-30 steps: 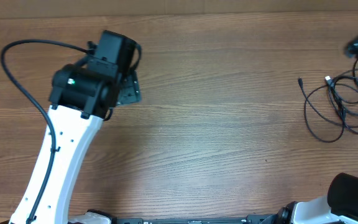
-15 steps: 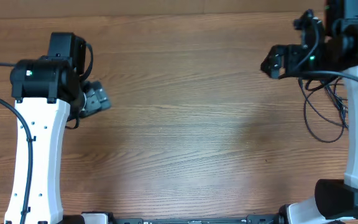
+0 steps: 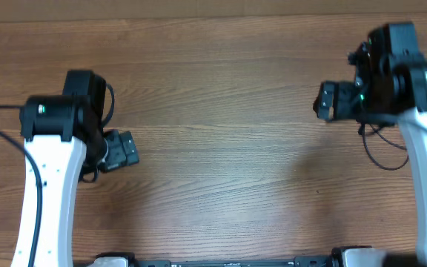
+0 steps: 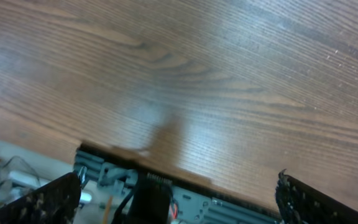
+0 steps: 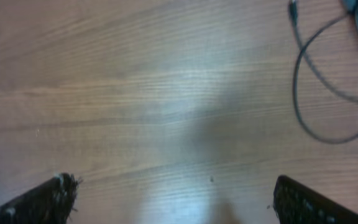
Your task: Untangle cables
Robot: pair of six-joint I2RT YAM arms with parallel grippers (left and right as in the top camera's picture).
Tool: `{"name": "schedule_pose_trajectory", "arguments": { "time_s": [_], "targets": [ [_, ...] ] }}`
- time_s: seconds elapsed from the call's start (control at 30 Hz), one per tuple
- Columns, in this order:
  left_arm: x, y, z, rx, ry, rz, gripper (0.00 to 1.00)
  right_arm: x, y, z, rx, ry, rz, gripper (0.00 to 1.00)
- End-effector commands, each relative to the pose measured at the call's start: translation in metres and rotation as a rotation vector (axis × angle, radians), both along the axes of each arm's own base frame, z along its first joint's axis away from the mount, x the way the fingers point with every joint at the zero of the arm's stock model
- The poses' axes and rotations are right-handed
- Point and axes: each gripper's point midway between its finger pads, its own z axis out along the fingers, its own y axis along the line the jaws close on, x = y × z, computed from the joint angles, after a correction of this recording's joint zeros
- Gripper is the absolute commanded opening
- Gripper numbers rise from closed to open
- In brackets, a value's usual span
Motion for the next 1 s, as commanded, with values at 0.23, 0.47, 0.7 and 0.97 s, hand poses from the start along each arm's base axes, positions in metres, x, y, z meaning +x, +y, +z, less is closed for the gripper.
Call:
{"name": "schedule_pose_trajectory", "arguments": {
  "time_s": [0.23, 0.47, 0.7, 0.97],
  "targets": [
    [-0.02, -0.001, 0.038, -0.026, -0.632, -0.004, 0.99, -0.082, -0.01, 0.023, 0.01, -0.483, -0.031, 1.0],
    [-0.045, -0.001, 0.066, -0.031, -0.836, -0.003, 1.0, -0.119, -0.012, 0.028, 0.019, -0.567, -0.03, 1.0],
    [-0.062, 0.0, 0.052, -0.03, -0.765, -0.002, 1.0, -0.129, -0.013, 0.015, 0.014, -0.501, -0.029, 1.0],
    [-0.067, 0.0, 0.047, -0.029, -0.735, -0.002, 1.0, -0.131, -0.013, 0.013, 0.013, -0.49, -0.029, 1.0]
  ]
}}
